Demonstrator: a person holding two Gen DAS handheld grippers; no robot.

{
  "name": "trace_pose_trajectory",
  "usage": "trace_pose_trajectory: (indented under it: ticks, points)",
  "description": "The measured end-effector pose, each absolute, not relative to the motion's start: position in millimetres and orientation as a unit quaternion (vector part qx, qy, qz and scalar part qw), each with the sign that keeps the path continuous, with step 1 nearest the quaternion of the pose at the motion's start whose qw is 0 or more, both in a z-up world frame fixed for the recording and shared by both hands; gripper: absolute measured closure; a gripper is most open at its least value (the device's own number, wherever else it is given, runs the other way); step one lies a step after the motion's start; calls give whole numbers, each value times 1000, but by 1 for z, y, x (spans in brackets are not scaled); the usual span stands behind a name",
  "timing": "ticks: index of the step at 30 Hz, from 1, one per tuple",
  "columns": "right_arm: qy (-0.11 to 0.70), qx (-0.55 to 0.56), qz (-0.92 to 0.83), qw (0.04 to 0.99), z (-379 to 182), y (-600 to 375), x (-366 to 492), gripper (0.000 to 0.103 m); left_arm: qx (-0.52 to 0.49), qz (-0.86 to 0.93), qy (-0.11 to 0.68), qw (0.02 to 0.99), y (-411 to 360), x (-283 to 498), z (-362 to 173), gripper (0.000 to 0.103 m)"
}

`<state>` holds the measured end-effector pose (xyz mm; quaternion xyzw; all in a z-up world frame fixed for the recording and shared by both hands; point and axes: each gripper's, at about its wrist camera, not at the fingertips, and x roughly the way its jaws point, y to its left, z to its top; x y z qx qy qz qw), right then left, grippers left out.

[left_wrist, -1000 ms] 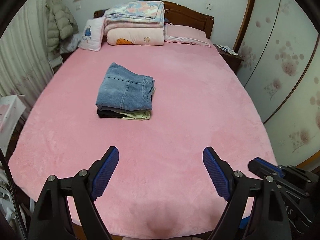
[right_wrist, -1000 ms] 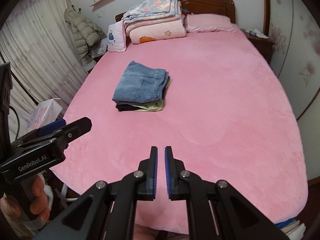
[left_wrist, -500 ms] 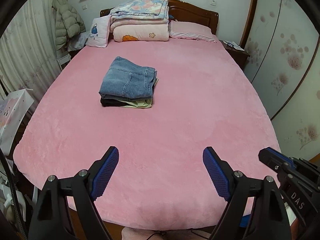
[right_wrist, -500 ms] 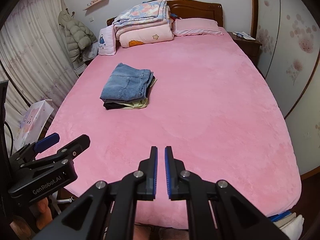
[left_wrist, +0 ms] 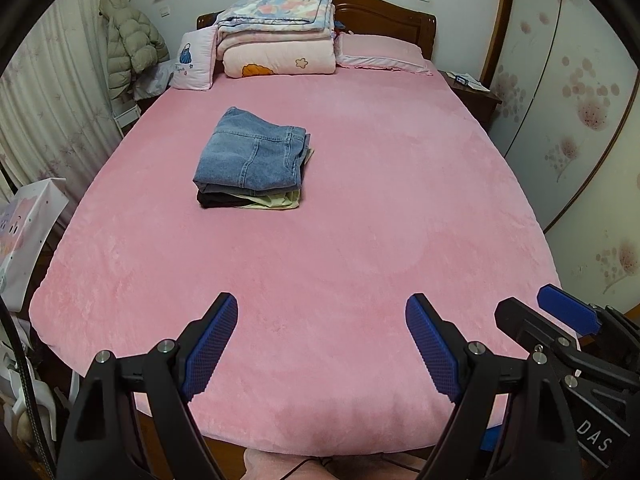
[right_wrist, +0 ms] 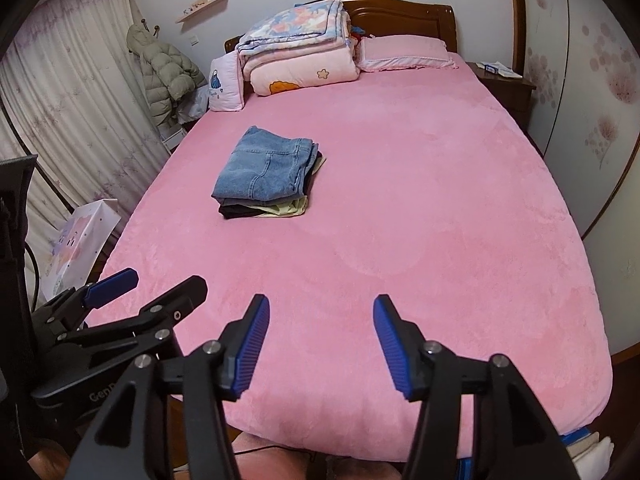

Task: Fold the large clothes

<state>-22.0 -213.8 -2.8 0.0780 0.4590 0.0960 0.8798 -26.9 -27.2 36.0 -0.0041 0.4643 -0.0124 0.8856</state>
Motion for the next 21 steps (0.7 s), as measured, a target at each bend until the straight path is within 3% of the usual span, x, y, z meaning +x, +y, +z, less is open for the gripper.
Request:
trace_pose_trajectory:
  ticks: [4,21]
  points:
    - [461,82,92,879,-3,-217,-18,41,-5,-11,464,886,-28,-26,35,18]
    - [471,84,88,874,-9,-220,-7,40,2,-8,472,881,-32,-15,32,18]
